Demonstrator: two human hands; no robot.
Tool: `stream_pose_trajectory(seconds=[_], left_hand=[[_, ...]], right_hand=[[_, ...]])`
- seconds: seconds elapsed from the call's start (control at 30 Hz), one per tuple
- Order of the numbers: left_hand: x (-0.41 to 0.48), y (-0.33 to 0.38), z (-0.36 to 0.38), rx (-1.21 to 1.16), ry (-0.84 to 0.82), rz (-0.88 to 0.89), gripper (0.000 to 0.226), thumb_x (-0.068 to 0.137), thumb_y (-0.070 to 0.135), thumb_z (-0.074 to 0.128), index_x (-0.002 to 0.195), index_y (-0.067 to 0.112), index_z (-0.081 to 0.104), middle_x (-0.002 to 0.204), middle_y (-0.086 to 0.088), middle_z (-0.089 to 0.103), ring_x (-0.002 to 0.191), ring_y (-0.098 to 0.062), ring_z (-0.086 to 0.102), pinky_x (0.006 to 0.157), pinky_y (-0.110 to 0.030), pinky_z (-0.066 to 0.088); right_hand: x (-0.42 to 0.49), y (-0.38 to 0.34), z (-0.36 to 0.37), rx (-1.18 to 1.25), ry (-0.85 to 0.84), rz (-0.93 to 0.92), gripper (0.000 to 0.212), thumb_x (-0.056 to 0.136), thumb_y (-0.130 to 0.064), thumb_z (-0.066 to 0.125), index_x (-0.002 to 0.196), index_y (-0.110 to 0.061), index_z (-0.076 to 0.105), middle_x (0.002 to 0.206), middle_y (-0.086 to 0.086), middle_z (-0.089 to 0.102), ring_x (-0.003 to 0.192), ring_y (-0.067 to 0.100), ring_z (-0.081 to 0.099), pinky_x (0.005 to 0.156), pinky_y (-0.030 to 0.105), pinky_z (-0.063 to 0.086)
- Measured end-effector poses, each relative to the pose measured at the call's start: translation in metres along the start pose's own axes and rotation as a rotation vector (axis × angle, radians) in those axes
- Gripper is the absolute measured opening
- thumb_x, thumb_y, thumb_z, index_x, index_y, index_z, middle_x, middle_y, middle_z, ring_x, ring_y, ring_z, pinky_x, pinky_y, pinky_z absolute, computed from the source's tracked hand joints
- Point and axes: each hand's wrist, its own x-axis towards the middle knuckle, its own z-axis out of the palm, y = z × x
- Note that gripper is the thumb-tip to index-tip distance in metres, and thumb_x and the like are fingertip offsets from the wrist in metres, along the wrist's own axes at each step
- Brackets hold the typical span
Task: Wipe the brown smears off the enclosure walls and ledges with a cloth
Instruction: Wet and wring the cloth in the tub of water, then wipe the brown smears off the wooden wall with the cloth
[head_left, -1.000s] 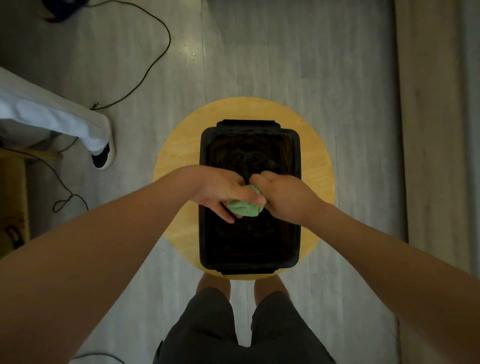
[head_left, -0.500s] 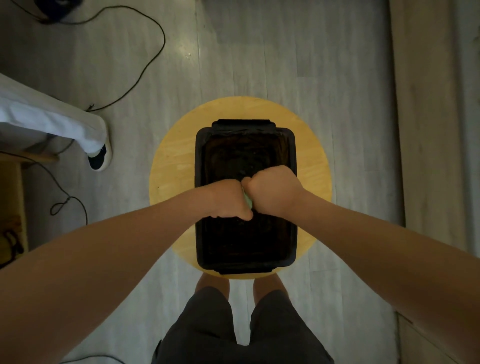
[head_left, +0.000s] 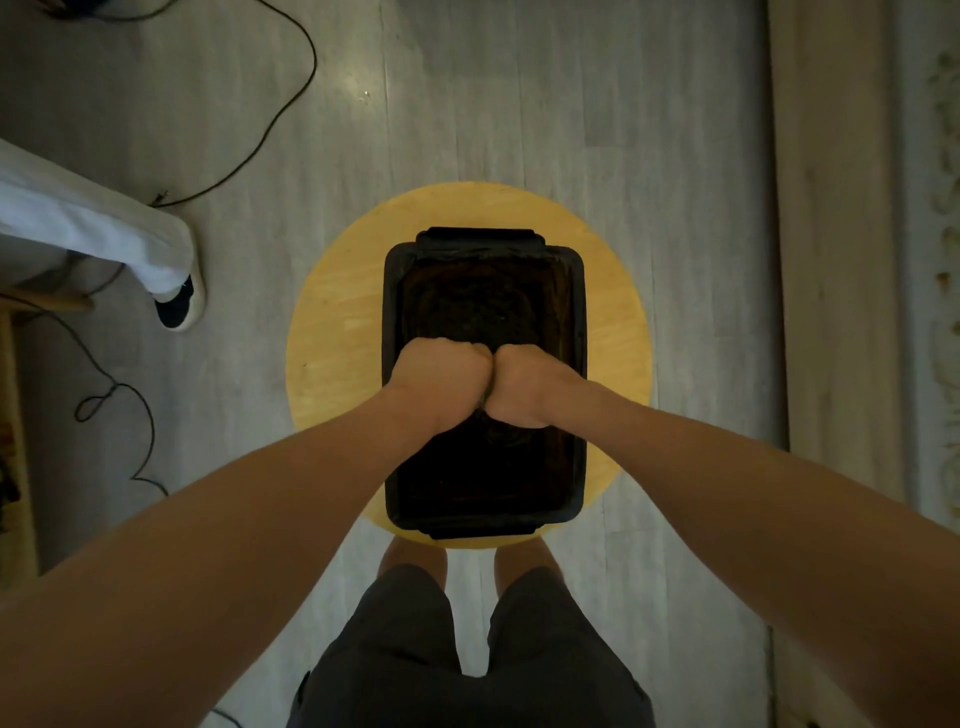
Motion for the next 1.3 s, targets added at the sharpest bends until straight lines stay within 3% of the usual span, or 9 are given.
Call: stream_pose_trajectory(seconds=[0.17, 0.47, 0.63, 0.7, 0.77, 0.87, 1.0, 1.13, 1.3], left_hand=[[0.002, -0.002, -0.007, 0.047, 0.027, 0.039, 0.013, 0.101, 0.015, 0.044, 0.089, 0.018, 0.048, 0.088, 0.000, 0.068, 0.072, -0.025, 0.065, 0.056, -0.035, 0.037], [-0.013, -0.007, -0.032, 0.122, 0.057, 0.147, 0.011, 0.103, 0.017, 0.043, 0.098, 0.015, 0.053, 0.080, 0.002, 0.057, 0.064, -0.021, 0.057, 0.053, -0.035, 0.041], [-0.021, -0.006, -0.042, 0.099, 0.042, 0.044, 0.015, 0.099, 0.018, 0.054, 0.113, 0.012, 0.054, 0.099, -0.004, 0.066, 0.080, -0.024, 0.066, 0.058, -0.036, 0.040], [-0.019, -0.005, -0.039, -0.081, -0.177, -0.082, 0.045, 0.092, 0.021, 0.069, 0.128, 0.010, 0.045, 0.107, -0.009, 0.064, 0.092, -0.030, 0.067, 0.064, -0.038, 0.044], [-0.020, -0.004, -0.032, -0.283, -0.391, -0.148, 0.071, 0.084, 0.024, 0.079, 0.138, 0.009, 0.035, 0.100, -0.009, 0.054, 0.089, -0.028, 0.061, 0.067, -0.036, 0.046], [-0.024, -0.003, -0.023, -0.500, -0.456, -0.235, 0.068, 0.082, 0.030, 0.082, 0.131, 0.008, 0.041, 0.096, -0.005, 0.052, 0.088, -0.024, 0.059, 0.067, -0.033, 0.048], [-0.025, 0.005, -0.043, -0.855, -0.332, -0.431, 0.061, 0.077, 0.047, 0.084, 0.116, 0.019, 0.046, 0.104, -0.005, 0.063, 0.084, -0.018, 0.063, 0.061, -0.031, 0.049], [-0.010, 0.052, -0.086, -1.161, -0.001, -0.621, 0.059, 0.080, 0.049, 0.084, 0.116, 0.018, 0.047, 0.102, -0.004, 0.065, 0.080, -0.017, 0.065, 0.061, -0.031, 0.056], [0.075, 0.171, -0.144, -1.442, 0.227, -0.608, 0.058, 0.078, 0.046, 0.088, 0.118, 0.021, 0.054, 0.108, -0.002, 0.071, 0.094, -0.018, 0.071, 0.077, -0.039, 0.061]], right_hand=[[-0.004, -0.005, -0.002, 0.200, -0.040, 0.129, 0.019, 0.086, -0.010, 0.057, 0.068, -0.014, 0.056, 0.066, 0.006, 0.054, 0.059, 0.021, 0.053, 0.047, 0.028, 0.038], [-0.028, -0.018, -0.012, 0.529, -0.163, 0.345, 0.029, 0.081, -0.007, 0.066, 0.073, -0.019, 0.041, 0.059, 0.002, 0.032, 0.050, 0.017, 0.029, 0.047, 0.029, 0.024], [-0.034, -0.019, -0.008, 0.504, 0.007, 0.136, 0.029, 0.086, -0.006, 0.066, 0.066, -0.013, 0.047, 0.059, 0.005, 0.045, 0.051, 0.016, 0.045, 0.050, 0.031, 0.034], [-0.032, -0.016, 0.000, 0.406, -0.004, 0.067, 0.013, 0.088, -0.012, 0.069, 0.085, -0.010, 0.057, 0.082, 0.007, 0.058, 0.077, 0.020, 0.060, 0.065, 0.037, 0.045], [-0.033, -0.009, 0.006, 0.336, -0.109, 0.106, 0.038, 0.087, -0.021, 0.073, 0.119, -0.013, 0.053, 0.111, 0.007, 0.056, 0.097, 0.025, 0.059, 0.074, 0.039, 0.048], [-0.037, 0.000, 0.008, 0.446, -0.201, 0.093, 0.050, 0.093, -0.014, 0.065, 0.140, -0.011, 0.048, 0.121, 0.016, 0.056, 0.104, 0.024, 0.055, 0.082, 0.037, 0.046], [-0.044, 0.028, -0.006, 0.827, -0.192, 0.030, 0.037, 0.101, -0.021, 0.053, 0.139, -0.022, 0.054, 0.134, 0.006, 0.059, 0.123, 0.021, 0.059, 0.107, 0.043, 0.052], [-0.067, 0.081, -0.043, 0.998, -0.076, -0.053, 0.028, 0.105, -0.032, 0.049, 0.124, -0.020, 0.066, 0.121, 0.007, 0.072, 0.107, 0.023, 0.072, 0.100, 0.044, 0.058], [-0.135, 0.203, -0.113, 1.016, 0.129, -0.119, 0.020, 0.103, -0.026, 0.052, 0.114, -0.017, 0.067, 0.105, 0.005, 0.075, 0.102, 0.028, 0.074, 0.091, 0.042, 0.058]])
